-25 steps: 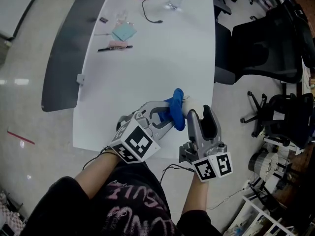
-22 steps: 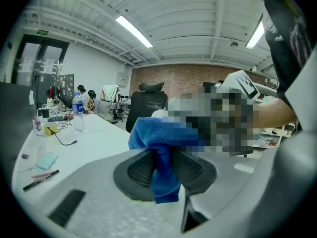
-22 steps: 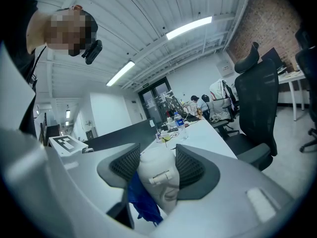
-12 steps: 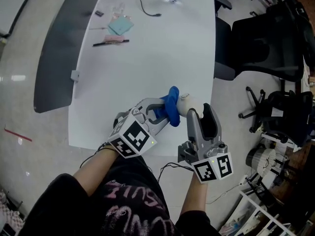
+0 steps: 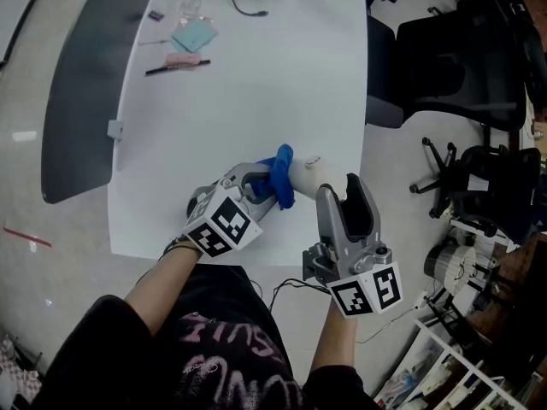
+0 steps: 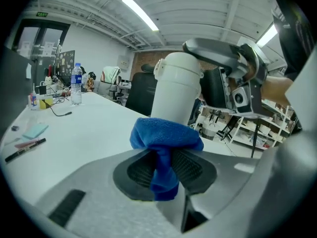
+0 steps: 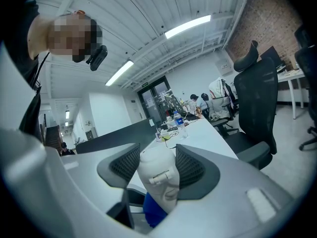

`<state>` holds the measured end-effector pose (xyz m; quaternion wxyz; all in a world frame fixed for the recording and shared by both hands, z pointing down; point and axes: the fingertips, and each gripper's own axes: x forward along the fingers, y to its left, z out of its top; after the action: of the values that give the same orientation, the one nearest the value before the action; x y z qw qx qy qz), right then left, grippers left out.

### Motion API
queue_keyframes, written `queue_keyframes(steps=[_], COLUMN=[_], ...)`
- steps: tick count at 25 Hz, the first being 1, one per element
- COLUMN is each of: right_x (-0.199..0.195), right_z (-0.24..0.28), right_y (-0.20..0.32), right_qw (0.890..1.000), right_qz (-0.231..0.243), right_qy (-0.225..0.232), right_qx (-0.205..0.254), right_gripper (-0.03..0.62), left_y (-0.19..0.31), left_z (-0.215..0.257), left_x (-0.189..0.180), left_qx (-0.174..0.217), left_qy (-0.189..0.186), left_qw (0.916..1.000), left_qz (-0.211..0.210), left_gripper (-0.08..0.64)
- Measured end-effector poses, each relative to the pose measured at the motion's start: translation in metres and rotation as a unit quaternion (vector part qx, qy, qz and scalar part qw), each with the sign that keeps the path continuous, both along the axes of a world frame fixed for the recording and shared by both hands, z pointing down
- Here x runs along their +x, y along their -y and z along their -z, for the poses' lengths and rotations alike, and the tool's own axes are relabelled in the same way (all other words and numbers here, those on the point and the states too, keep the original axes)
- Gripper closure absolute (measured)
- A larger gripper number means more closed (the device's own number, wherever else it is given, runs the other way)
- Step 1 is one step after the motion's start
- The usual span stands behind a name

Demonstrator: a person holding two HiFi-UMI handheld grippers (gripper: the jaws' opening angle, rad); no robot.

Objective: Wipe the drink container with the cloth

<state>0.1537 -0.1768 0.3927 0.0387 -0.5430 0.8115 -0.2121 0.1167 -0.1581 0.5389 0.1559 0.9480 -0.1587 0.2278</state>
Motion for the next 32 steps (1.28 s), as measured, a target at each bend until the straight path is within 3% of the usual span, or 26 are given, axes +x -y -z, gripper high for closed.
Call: queue_keyframes(steps=[5,19,22,32], right_x=[0.000,0.003,0.008,0.036], right_z=[0.000,0.000,0.007,0.010], right_y=[0.000,0.000,0.000,-0.017], right_qw=[1.000,1.000,1.000,0.995], right_qz=[0.001,-0.007,-0.022,-0.088], right_qy=[0.001,0.001,-0.010,-0.041], right_qx=[0.001,0.000,0.008,0.014], right_gripper=[0.356,0.359,0.428,0.572], left_y=[0.001,-0.002,-0.001,0.001], left_z=[-0.008,-0.007,-0.004,0.009], left_x=[0.002,-0.002,-0.004,-0.014], left_qx=[0.002,-0.015,-0.012,0.002], left_qy=[0.017,0.024,0.025,0.022], left_qw=[0.9996,0.9996,0.9996,0.9997], left_qz=[-0.022,-0.005,-0.003,0.007], left_gripper=[0.463,0.466,0.466,0.466])
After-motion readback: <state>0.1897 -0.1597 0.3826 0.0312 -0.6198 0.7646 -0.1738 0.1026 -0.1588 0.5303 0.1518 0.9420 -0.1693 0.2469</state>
